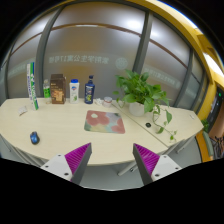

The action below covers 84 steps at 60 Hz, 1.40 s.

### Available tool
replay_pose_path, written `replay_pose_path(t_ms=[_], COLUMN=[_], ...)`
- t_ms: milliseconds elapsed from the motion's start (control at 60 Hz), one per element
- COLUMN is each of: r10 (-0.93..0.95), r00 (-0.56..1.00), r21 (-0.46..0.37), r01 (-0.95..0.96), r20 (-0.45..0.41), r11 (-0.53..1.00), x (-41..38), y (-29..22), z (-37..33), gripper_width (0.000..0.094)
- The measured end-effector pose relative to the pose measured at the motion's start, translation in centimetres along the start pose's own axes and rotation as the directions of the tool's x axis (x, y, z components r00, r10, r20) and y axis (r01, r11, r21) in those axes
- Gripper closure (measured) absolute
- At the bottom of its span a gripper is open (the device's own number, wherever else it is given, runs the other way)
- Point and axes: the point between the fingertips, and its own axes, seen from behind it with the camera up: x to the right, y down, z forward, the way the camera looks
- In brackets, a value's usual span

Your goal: Arrange mouse

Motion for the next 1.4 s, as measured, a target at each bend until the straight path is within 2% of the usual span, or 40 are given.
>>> replay_pose_path(t_ms=[150,283,467,767,1000,1067,1167,1250,1400], r10=[-0.003,0.005,0.028,-0.007,-0.085,-0.091,-0.105,-0.087,-0.139], r00=[1.0,1.0,0.994,0.955,0.946,0.945,0.94,0.92,0.892], r21=[-0.045,-0.107,-0.147,-0.108,-0.087,-0.089,-0.082,-0.085,-0.047], r01=[0.002,-0.007,-0.013,0.04,0.118,0.125,0.139,0.129,0.176], r20=[-0.031,-0.014,0.103,0.296,0.313,0.314,0.326,0.381,0.43], r11=[0.999,0.994,0.989,0.993,0.989,0.988,0.987,0.988,0.983], x=[-2.0,-7.3,-19.9,-38.1,-42.5,-42.6,-42.6,-43.6,-44.0], y=[4.3,8.9,12.1,9.1,6.9,6.3,5.8,5.7,5.2], z=[-0.9,-1.6,-0.7,6.4,12.6,13.7,15.0,15.4,15.6], gripper_width=[0.0081,0.0084,0.0082,0.0083,0.0092,0.0128,0.0241,0.0401,0.0516])
